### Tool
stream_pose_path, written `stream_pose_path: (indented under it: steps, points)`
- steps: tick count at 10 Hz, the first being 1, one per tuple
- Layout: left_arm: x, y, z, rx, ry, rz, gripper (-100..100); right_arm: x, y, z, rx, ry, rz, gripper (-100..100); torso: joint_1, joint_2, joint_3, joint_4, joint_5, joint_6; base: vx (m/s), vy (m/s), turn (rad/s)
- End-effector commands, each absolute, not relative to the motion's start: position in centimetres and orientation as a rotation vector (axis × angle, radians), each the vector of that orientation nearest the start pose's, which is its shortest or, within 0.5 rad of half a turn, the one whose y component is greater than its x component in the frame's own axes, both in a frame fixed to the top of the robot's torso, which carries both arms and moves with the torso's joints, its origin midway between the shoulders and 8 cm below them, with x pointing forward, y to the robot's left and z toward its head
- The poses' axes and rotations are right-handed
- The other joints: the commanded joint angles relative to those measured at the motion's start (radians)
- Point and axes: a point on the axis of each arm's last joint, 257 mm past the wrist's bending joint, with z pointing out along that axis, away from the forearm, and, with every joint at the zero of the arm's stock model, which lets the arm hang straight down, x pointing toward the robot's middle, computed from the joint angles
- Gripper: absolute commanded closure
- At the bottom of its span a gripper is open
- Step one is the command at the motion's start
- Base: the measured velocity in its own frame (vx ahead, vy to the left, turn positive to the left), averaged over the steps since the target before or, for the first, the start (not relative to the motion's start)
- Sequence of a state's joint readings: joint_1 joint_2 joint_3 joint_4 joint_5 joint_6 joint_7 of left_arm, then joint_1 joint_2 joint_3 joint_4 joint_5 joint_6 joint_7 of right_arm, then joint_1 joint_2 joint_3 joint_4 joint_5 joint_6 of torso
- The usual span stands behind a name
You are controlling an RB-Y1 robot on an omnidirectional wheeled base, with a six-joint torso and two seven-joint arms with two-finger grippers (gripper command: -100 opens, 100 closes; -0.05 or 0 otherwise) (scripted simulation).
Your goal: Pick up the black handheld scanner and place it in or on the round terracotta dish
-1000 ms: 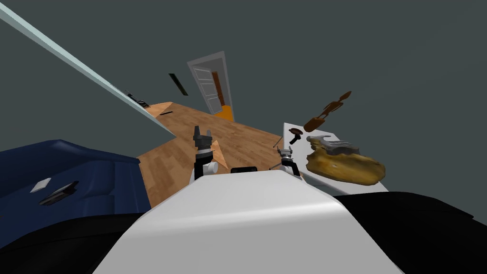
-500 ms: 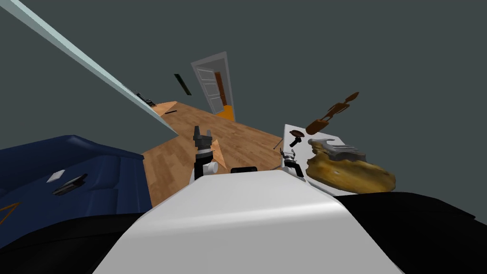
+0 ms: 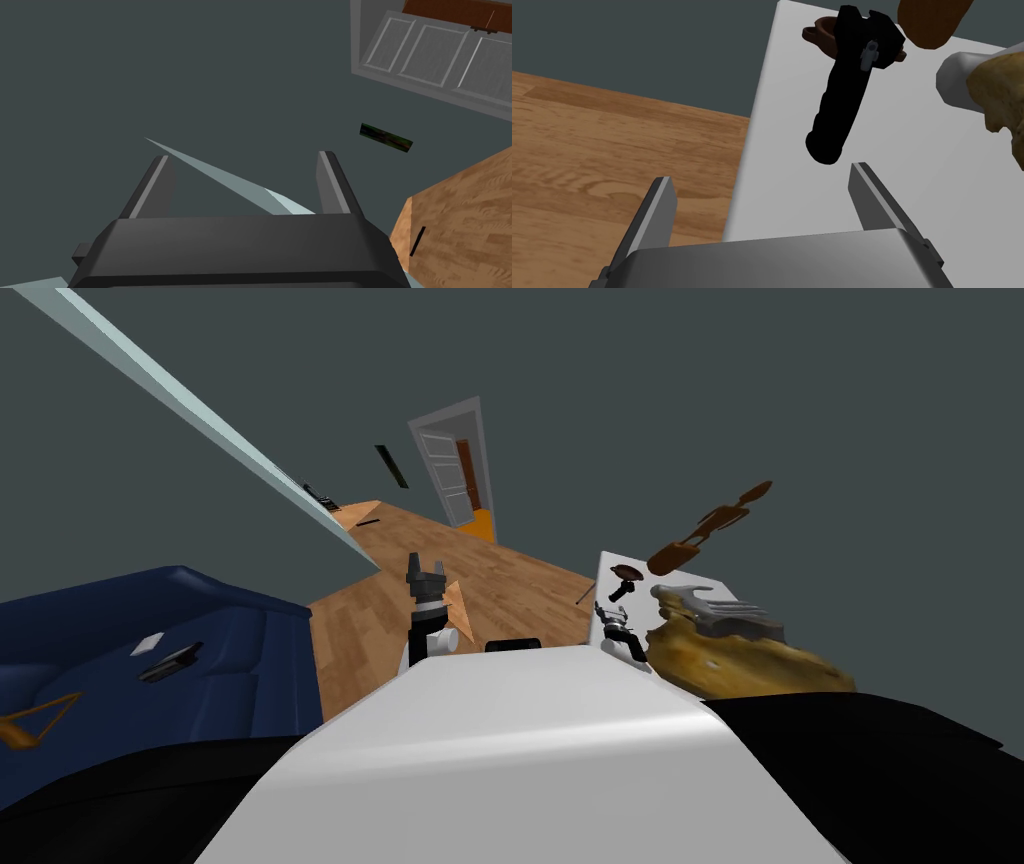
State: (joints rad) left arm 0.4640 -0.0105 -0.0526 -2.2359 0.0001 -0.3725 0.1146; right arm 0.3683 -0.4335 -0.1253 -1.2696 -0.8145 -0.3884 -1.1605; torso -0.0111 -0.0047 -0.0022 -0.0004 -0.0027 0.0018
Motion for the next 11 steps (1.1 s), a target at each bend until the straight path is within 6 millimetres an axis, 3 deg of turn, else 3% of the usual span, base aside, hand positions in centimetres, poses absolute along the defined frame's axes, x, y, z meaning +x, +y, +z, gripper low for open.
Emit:
stream_pose_path:
  steps: [1,7,9,10,11]
  points:
    - [37.8,26.2,-0.9,-0.834,0.667,-1.438,0,32.5,-57.4,-36.6,-2.766,0.543,-2.193,-100,0.0,0.0,0.0,0.0,0.0,0.0,0.033,-0.061,0.103]
    - [37.8,26.2,-0.9,-0.834,0.667,-1.438,0,30.4,-63.7,-36.4,-2.698,0.839,-2.12,-100,-0.005,-0.002,-0.001,0.0,-0.001,0.0,0.043,-0.108,0.12]
    - [37.8,26.2,-0.9,-0.834,0.667,-1.438,0,30.1,-64.9,-36.1,-2.68,0.885,-2.116,-100,-0.003,-0.002,-0.001,0.0,-0.001,0.0,0.027,-0.064,0.074]
    - [37.8,26.2,-0.9,-0.834,0.667,-1.438,0,30.3,-64.6,-36.2,-2.688,0.869,-2.117,-100,-0.001,-0.001,-0.001,0.0,0.0,0.0,0.008,-0.021,0.012]
    - [37.8,26.2,-0.9,-0.834,0.667,-1.438,0,30.3,-64.7,-36.1,-2.684,0.874,-2.117,0,0.002,0.0,0.0,0.0,0.0,0.0,0.002,-0.005,-0.001]
